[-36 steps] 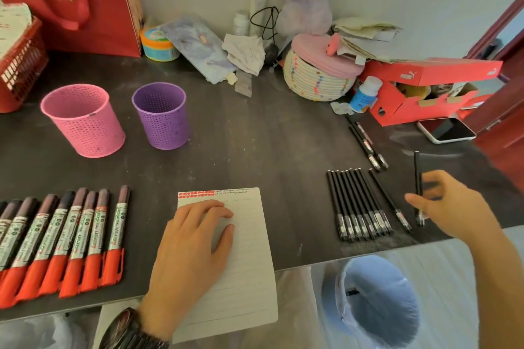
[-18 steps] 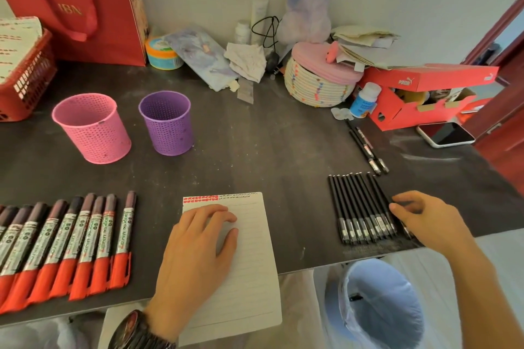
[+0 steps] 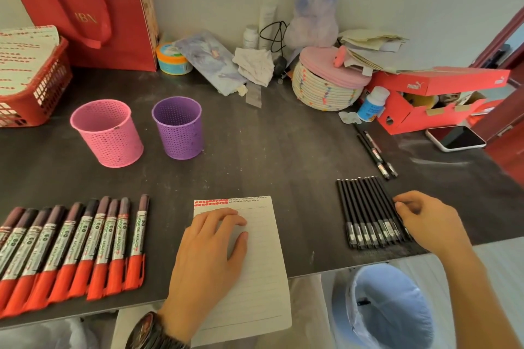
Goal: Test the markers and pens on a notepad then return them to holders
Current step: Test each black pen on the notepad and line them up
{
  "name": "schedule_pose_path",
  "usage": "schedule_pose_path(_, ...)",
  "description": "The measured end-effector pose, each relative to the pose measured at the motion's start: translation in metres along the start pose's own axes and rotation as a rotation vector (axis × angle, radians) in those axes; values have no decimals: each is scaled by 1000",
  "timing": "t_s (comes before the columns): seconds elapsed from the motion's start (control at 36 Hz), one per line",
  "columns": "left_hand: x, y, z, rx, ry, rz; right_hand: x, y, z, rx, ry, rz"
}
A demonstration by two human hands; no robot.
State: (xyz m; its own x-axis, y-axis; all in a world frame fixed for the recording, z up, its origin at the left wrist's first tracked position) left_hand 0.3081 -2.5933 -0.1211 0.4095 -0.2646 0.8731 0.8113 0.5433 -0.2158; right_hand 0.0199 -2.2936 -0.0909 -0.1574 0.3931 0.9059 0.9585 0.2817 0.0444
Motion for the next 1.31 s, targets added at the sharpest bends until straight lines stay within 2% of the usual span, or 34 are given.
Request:
schedule_pose_path(0.47, -1, 0, -1, -7, -48, 43, -4, 3, -5, -60, -12, -17)
schedule_pose_path(0.75, 1, 1, 1, -29, -43, 61, 10, -42, -47, -33, 25, 219)
schedule_pose_path(0.94, -2, 1, 0, -19, -48, 43, -3, -72, -46, -161, 188, 101)
schedule_pose_path(1.11, 0, 1, 1, -30, -32, 34, -9, -71, -47, -172, 178, 155)
schedule_pose_path(1.19, -1, 2, 0, -36, -37, 37, -5, -62, -55, -117, 84, 214)
schedule_pose_path(1.31, 0, 2, 1, -38, -24, 42, -8, -27, -95, 104, -258, 224)
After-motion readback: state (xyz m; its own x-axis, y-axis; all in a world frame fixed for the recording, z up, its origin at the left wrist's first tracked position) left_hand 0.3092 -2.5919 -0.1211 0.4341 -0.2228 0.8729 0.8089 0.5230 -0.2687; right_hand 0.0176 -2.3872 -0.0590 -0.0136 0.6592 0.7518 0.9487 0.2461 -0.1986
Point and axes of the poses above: each hand's wrist, its own y-axis away from the middle knuckle, its own x-axis out of the back of the hand, z = x × y, the point moved 7 cm from there along -y, towards the middle knuckle, and after that the axes turned 5 degrees about -y, right-handed, at the moved point
